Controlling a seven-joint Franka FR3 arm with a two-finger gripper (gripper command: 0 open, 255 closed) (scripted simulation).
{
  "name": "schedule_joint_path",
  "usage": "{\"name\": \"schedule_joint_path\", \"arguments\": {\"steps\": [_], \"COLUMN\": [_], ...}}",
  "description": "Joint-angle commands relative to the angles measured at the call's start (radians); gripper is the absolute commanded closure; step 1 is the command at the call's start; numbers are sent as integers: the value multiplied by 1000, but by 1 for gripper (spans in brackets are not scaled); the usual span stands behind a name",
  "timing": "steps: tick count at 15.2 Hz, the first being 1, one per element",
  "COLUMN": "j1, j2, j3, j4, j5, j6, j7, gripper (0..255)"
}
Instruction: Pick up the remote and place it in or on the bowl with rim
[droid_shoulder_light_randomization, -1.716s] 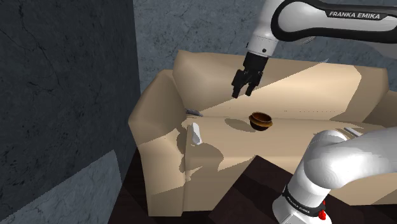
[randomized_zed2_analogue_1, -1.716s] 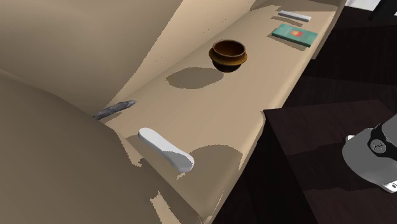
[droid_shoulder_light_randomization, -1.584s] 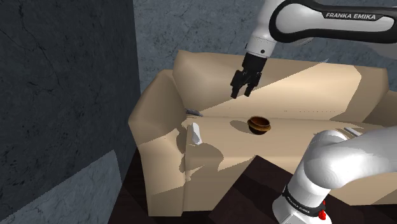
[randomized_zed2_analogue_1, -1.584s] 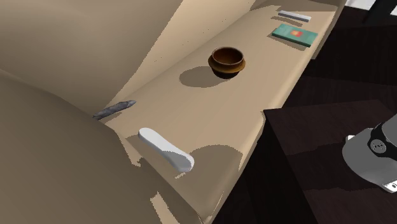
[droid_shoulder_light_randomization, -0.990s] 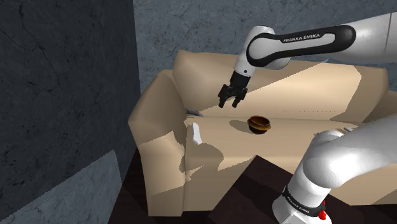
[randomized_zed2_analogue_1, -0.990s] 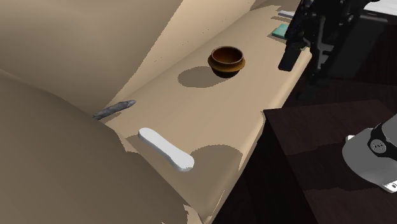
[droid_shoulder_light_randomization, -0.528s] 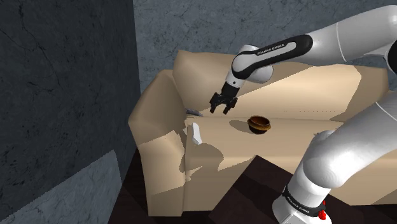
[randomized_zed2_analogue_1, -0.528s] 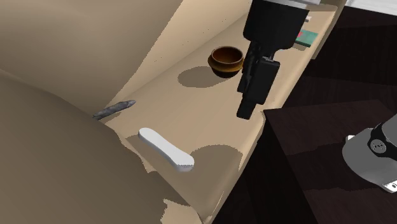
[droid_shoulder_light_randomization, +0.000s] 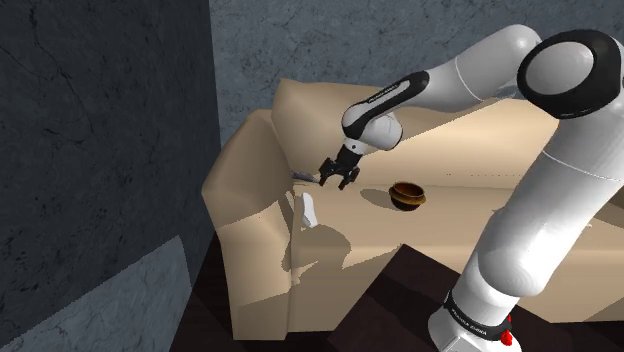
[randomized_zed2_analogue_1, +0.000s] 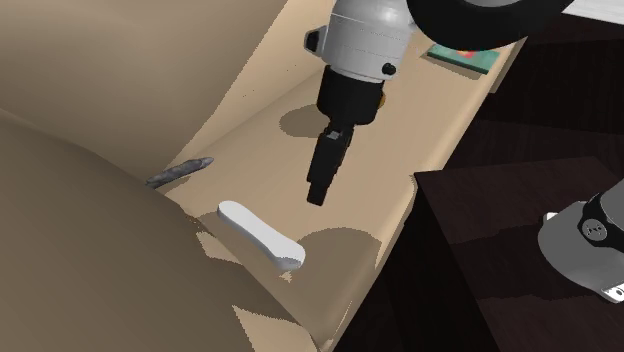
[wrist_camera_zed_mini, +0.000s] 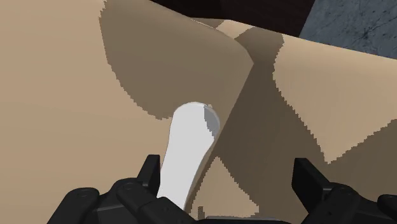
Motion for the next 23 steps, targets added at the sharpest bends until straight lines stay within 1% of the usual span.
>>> {"name": "schedule_joint_path", "arguments": {"steps": [1,4,7,10,13,21,23], "j1": [4,-8,-39,-79,-121,-125,-125], "j2": [87,213,338,459,578,684,684], "j3": [-14,-14,2,27,54,94,94], "j4": [43,117,202,296,397,466,466], "j5": [90,225,348,450,532,591,591], "j6": [30,54,63,64,61,102,102], "j7": [-63,-156,-237,-298,-341,-374,-374], "gripper": [0,0,0,0,0,0,0]}}
